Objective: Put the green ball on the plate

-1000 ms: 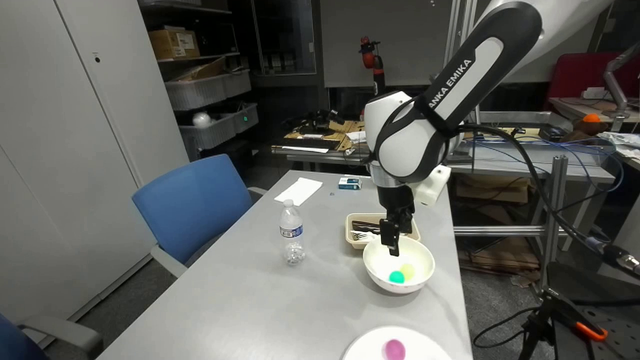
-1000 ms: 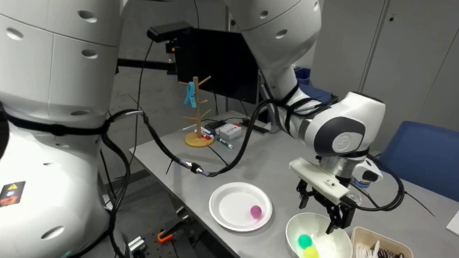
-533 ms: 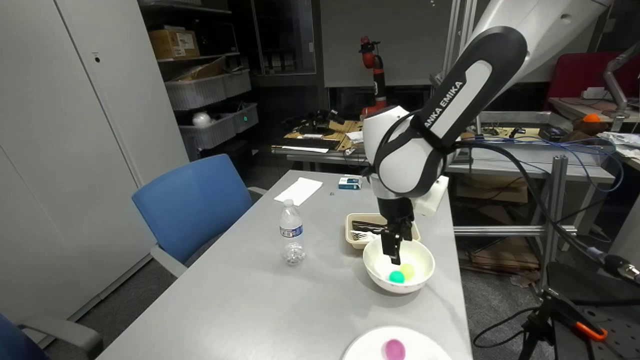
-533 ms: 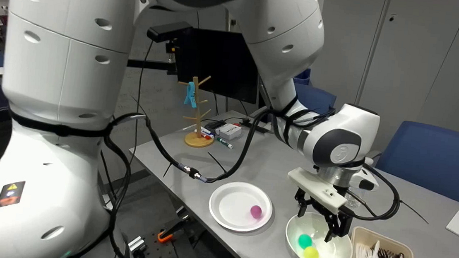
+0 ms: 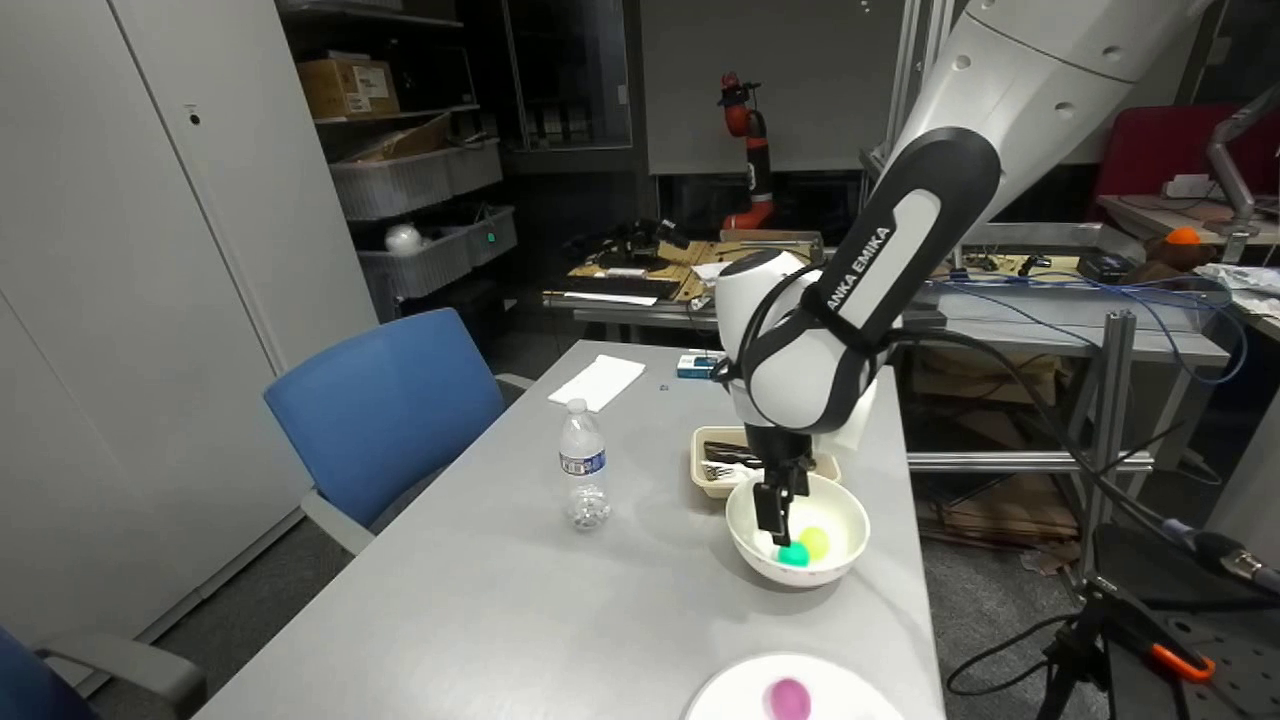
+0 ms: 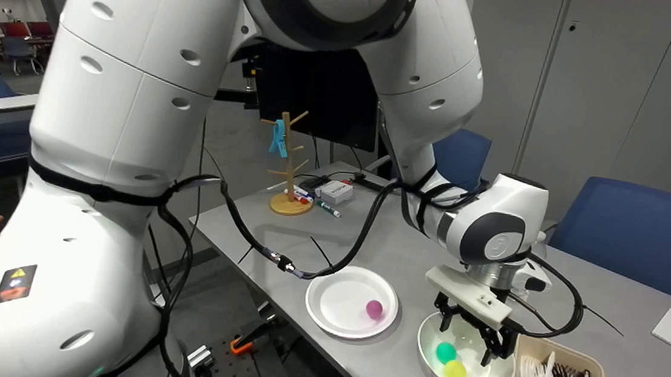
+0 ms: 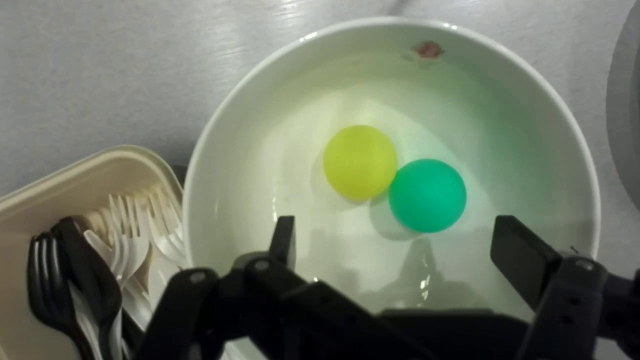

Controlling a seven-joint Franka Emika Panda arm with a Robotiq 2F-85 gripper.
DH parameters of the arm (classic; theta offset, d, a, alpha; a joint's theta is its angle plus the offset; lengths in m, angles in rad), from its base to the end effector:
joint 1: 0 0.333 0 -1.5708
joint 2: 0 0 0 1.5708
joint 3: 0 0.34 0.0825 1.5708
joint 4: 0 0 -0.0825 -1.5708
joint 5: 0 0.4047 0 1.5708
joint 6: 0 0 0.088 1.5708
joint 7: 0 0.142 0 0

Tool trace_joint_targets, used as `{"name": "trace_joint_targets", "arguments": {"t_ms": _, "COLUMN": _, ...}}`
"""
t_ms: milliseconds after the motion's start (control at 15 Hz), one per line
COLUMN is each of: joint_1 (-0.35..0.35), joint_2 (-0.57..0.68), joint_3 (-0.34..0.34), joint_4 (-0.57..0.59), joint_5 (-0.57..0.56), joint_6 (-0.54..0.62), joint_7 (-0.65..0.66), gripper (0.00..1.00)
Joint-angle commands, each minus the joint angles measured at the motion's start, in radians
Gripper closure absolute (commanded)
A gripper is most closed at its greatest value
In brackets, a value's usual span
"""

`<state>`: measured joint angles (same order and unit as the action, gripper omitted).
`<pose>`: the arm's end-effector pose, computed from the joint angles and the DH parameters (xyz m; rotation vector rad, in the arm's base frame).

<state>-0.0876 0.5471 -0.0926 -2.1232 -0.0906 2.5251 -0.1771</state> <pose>0.5617 -0.1066 0.1055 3.0604 0.1296 -0.2443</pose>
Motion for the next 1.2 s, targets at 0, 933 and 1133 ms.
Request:
{"name": "trace_joint_targets", "arguments": {"t_ms": 0, "joint_1": -0.016, "joint_2": 0.065, "joint_3": 0.002, "joint_4": 0.052, "joint_5": -0.040, "joint_6": 0.037, "joint_7": -0.026, "gripper": 0.00}}
{"name": "trace_joint_targets", "arguments": {"t_ms": 933, "joint_1": -0.017, "joint_2": 0.129, "joint_3": -0.002, "joint_4": 0.061, "joint_5": -0.112, "joint_6": 0.055, "joint_7": -0.069, "gripper": 0.00}}
{"name": "trace_joint_targets", "arguments": {"t_ms": 1133, "joint_1": -0.021, "joint_2": 0.137, "joint_3": 0.000, "joint_4": 0.065, "joint_5": -0.109, "joint_6": 0.054, "joint_7": -0.071, "gripper": 0.00}}
